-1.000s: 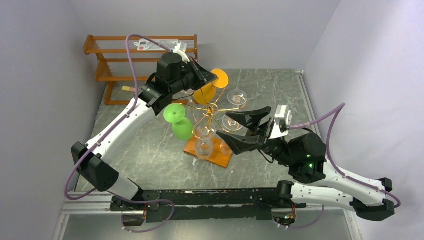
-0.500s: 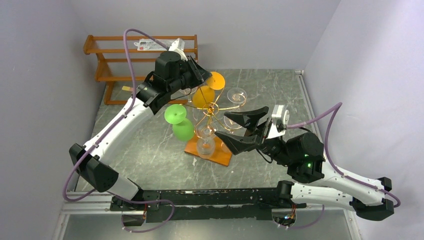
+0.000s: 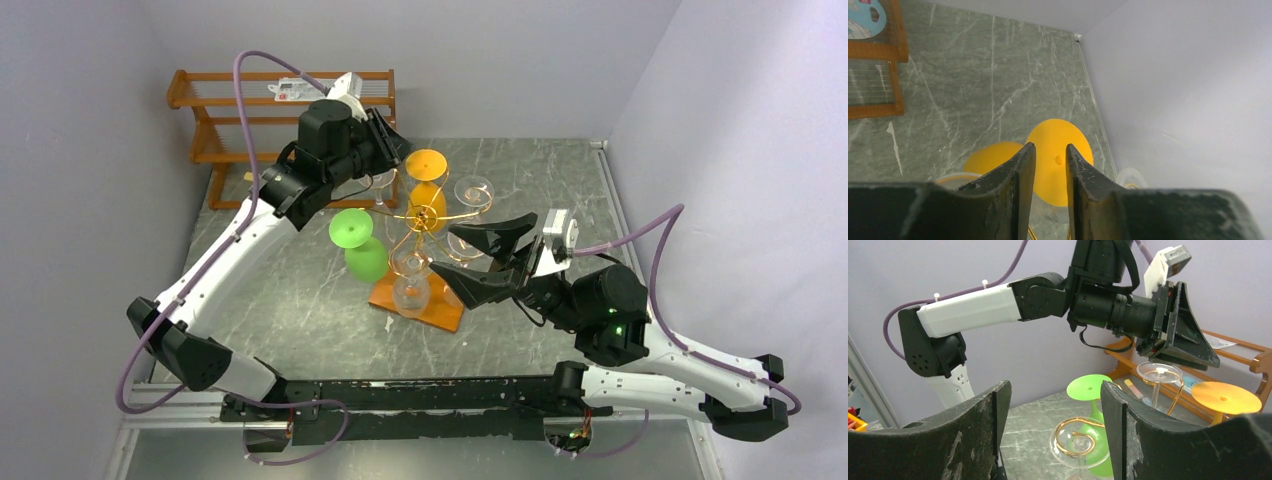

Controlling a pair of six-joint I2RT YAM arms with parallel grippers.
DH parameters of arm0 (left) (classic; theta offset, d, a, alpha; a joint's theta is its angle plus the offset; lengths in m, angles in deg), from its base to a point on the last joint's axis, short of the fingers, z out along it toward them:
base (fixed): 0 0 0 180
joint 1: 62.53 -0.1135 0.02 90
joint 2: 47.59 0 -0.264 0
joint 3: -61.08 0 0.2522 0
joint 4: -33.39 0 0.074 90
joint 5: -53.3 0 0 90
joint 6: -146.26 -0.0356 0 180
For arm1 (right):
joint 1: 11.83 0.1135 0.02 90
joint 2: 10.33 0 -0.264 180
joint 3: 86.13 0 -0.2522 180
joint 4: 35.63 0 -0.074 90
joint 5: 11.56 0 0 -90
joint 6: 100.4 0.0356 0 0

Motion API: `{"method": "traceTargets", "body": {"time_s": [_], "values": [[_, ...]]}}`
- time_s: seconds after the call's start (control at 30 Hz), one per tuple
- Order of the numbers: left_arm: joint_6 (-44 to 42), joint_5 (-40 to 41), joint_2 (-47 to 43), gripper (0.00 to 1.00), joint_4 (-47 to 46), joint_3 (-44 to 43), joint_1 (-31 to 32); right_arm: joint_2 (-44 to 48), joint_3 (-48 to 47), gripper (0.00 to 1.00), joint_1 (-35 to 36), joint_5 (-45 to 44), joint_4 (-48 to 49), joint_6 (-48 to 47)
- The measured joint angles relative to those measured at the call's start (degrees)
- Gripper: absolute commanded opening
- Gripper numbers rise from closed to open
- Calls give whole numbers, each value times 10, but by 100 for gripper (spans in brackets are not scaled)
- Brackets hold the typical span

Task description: Place the wine glass upside down on the wine glass rack

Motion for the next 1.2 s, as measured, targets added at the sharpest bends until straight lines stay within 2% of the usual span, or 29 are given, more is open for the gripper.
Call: {"method": "traceTargets", "body": {"time_s": [0.27, 0.47, 0.53, 0.6, 0.67, 0.73, 0.87, 0.97, 1.2], "values": [[-90, 19, -60, 79, 42, -15, 0, 12, -17, 71, 0, -52, -38, 4], [-165, 117, -174, 87, 113, -14, 0, 27, -56, 73, 0, -208, -106, 7], [-178, 156, -214, 93, 129, -2, 0, 34, -67, 74, 0, -273, -136, 5], [-188, 193, -261, 96, 147, 31, 0, 38, -81, 76, 0, -342, -170, 0], [-195, 222, -307, 96, 171, 72, 0, 39, -95, 91, 0, -402, -200, -4], [-198, 243, -339, 97, 195, 102, 0, 44, -103, 99, 0, -459, -226, -7], [-201, 288, -387, 96, 256, 144, 0, 61, -115, 100, 0, -566, -282, -2], [-206, 313, -413, 97, 285, 148, 0, 74, -132, 100, 0, -612, -327, 16], [-232, 356, -452, 96, 324, 115, 0, 89, -154, 100, 0, -669, -410, 56]]}}
